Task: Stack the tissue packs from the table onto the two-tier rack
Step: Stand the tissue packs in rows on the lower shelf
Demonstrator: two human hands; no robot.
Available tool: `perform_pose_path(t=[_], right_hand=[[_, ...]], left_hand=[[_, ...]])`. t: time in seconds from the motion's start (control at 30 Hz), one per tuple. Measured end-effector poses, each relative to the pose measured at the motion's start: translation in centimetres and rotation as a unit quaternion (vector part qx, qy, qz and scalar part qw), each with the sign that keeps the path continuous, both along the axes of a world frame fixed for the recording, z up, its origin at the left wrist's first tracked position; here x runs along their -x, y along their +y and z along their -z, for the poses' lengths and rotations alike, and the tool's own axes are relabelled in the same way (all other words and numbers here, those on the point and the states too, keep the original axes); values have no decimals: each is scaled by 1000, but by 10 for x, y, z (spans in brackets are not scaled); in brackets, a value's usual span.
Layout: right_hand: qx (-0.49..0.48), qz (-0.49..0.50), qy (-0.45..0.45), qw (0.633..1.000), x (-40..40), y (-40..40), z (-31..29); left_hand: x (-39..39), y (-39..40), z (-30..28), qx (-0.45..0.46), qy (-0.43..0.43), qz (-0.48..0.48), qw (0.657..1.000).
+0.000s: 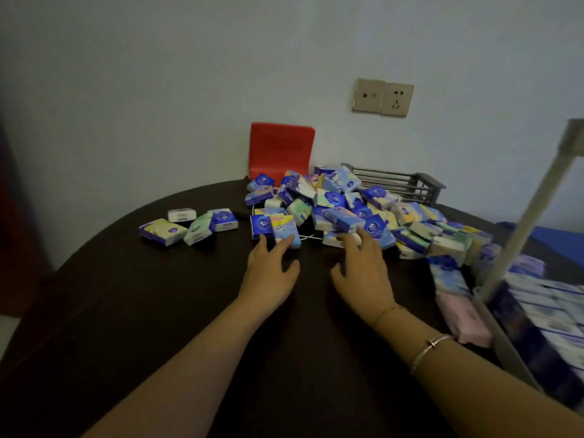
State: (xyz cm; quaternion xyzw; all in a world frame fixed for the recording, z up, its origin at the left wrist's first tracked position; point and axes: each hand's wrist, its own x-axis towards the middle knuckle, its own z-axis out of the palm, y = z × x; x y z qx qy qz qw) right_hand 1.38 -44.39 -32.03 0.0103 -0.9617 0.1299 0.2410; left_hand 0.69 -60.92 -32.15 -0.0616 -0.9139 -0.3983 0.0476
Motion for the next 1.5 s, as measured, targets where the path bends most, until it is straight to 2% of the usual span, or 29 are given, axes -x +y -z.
perform_pose_path(t=[0.13,0.3,0.37,0.5,0.7,0.8,0.9,1.07,1.23,1.3,1.4,1.5], right_hand=[[22,8,28,999,44,9,2],[-14,27,13,999,82,23,5],[-22,44,3,999,88,27,5],[-66,60,12,996,89,29,3],[48,36,21,998,69,33,-7],[164,-5,48,985,40,31,-14],[275,-67,76,956,-8,27,-30],[325,-98,25,940,-106,32,-54],[413,-129,22,901,-200,53,-71],[446,-144,14,883,-227,64,-72],[457,-138,-1,879,-259,80,-70],[453,-115,-20,884,-282,101,-77]], left_hand=[[39,17,5,27,-23,-63,997],[50,11,8,14,1,-61,998],[49,9,9,-22,10,-55,998],[47,6,10,-168,41,-63,983],[24,-2,9,-243,67,-139,958],[7,-1,1,-278,48,-141,949],[-20,3,-9,-389,-8,-106,915],[-92,28,-15,-477,-90,35,873],[-166,44,-34,-562,-155,148,799],[-190,52,-43,-540,-180,193,799],[-216,69,-53,-494,-201,246,809],[-233,87,-62,-474,-190,256,821]])
